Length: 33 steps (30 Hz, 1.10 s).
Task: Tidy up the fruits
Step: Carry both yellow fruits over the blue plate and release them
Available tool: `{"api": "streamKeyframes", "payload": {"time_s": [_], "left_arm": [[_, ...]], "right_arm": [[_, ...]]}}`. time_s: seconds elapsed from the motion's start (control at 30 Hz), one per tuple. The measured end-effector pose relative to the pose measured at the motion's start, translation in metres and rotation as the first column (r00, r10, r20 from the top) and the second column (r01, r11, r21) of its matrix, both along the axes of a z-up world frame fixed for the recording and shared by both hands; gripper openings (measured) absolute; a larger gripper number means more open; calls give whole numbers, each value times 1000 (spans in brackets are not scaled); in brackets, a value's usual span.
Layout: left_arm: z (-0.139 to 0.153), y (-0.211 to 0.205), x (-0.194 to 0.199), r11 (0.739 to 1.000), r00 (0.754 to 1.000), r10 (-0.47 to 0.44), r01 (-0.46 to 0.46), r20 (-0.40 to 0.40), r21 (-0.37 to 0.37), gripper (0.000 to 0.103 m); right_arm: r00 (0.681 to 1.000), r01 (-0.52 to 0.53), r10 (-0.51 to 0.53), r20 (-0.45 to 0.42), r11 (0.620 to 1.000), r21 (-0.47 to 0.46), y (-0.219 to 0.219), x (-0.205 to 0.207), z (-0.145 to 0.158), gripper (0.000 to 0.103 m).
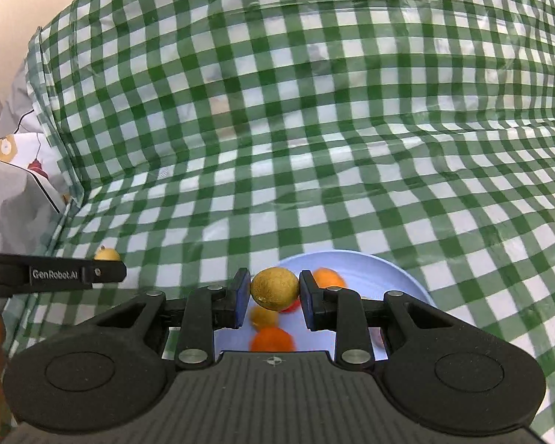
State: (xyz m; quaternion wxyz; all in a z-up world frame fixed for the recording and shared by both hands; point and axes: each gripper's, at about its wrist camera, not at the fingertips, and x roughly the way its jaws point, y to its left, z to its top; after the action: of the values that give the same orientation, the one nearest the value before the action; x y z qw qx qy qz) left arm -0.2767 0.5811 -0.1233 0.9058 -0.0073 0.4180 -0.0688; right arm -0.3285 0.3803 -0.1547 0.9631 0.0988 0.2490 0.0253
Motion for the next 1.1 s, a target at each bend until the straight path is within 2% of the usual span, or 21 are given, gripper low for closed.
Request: {"api": "streamKeyframes", "payload": {"time_s": [0.13,0.67,1.1], "left_arm": [[-3,-10,-3,1000,1000,-15,15,8,5,26],[-12,-40,-1,998,998,-67,67,15,17,26],[-13,-39,5,996,995,-94,94,32,10,26]], "right_arm": [[1000,9,-9,2,999,-34,-13,-6,-6,30],[999,49,-49,16,999,5,-47,-11,-5,30],[997,76,-76,21,997,1,-54,-14,-6,30]]}}
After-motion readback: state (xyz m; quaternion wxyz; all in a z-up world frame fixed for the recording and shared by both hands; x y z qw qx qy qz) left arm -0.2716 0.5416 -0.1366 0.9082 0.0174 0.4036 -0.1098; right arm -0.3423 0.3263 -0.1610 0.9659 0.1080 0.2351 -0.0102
